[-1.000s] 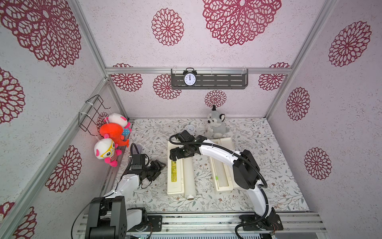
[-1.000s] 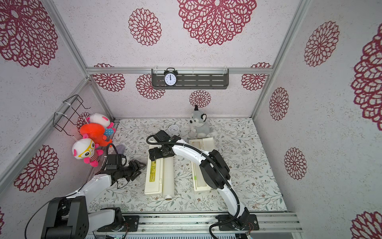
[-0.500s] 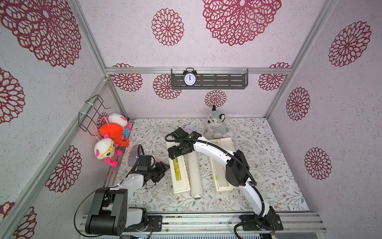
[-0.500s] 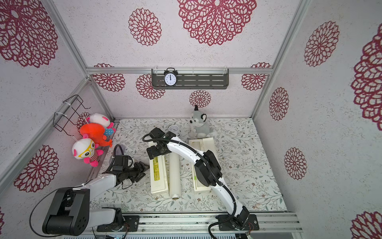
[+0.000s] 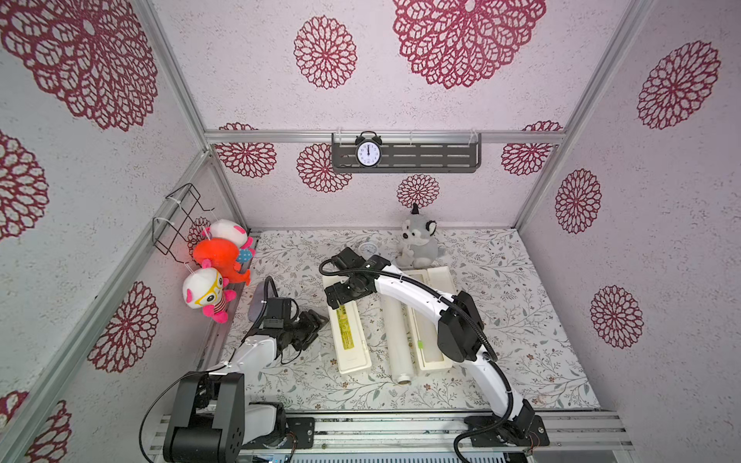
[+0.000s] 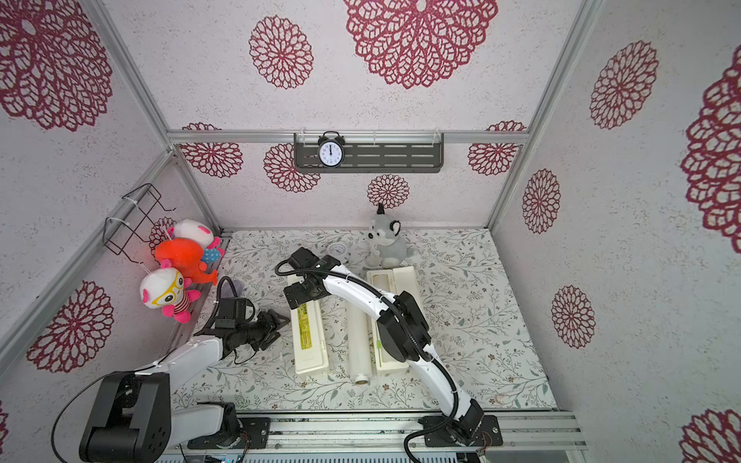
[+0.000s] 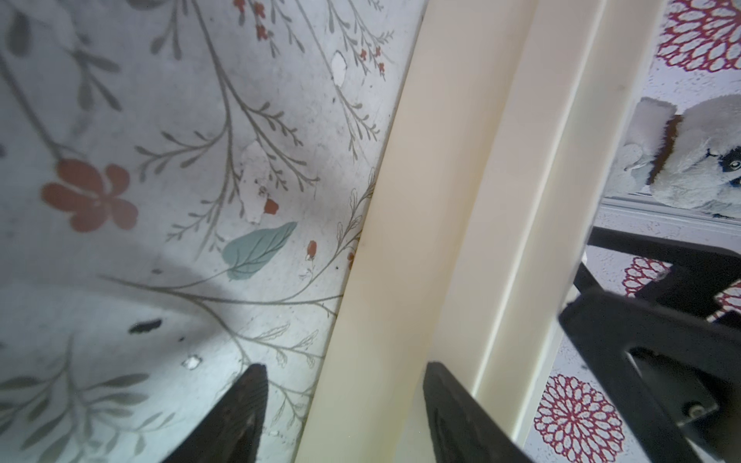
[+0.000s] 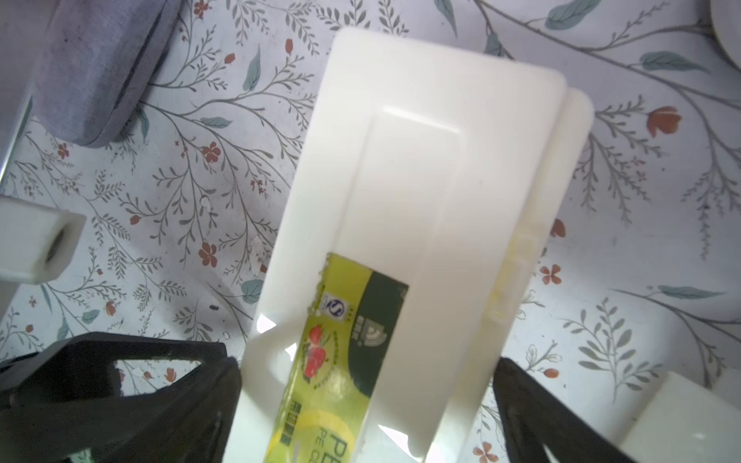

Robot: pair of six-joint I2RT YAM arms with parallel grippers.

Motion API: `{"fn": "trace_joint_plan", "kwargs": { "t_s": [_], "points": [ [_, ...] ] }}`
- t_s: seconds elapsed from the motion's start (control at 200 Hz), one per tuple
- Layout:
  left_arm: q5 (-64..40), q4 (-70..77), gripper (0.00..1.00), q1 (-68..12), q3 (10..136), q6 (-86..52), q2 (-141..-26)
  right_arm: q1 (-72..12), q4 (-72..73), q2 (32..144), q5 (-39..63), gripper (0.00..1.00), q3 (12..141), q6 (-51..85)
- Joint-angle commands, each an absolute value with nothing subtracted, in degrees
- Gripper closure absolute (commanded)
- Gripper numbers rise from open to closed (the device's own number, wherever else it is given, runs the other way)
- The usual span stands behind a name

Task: Put plastic wrap rolls into dispensers
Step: Pick up the plastic wrap cutting box from the center of the board.

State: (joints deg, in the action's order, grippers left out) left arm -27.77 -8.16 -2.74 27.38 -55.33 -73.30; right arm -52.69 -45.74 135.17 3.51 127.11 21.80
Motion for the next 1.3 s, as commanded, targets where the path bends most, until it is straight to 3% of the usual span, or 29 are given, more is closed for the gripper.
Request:
{"fn": "trace_joint_plan", "kwargs": {
  "t_s": [0.0, 0.46, 0.741, 0.961, 1.121, 1.246, 1.296],
  "points": [
    [-28.7, -6.1, 0.34, -2.8, 27.8, -55.7, -73.3, -53.8, -49.0, 135.5, -2.4, 0.01, 124.9, 25.0],
    [-29.9, -0.5, 0.33, -6.2, 28.4, -58.2, -77.6, -55.3, -52.7, 139.3, -9.7, 0.01, 126.4, 26.1],
    [-28.2, -6.5, 0.33, -1.6, 28.1, -56.2, -72.4, -55.1, -52.5, 139.5, -13.4, 0.01, 124.4, 23.7],
    [-28.8, -7.0, 0.27, 1.4, 29.2, -55.3, -71.6, -51.6, -40.2, 130.5, -0.8, 0.16, 114.0, 23.9],
    [-31.6, -3.8, 0.16, 2.6, 31.2, -55.1, -72.8, -48.2, -31.2, 123.4, 10.4, 0.17, 105.6, 25.1],
    [-36.5, 2.3, 0.00, 2.6, 33.4, -53.8, -74.4, -44.8, -23.1, 118.0, 20.9, 0.17, 99.3, 26.5],
    [-39.3, 6.2, 0.02, 2.6, 34.0, -53.9, -75.2, -43.7, -21.4, 116.4, 24.2, 0.17, 97.9, 26.6]
  ]
}}
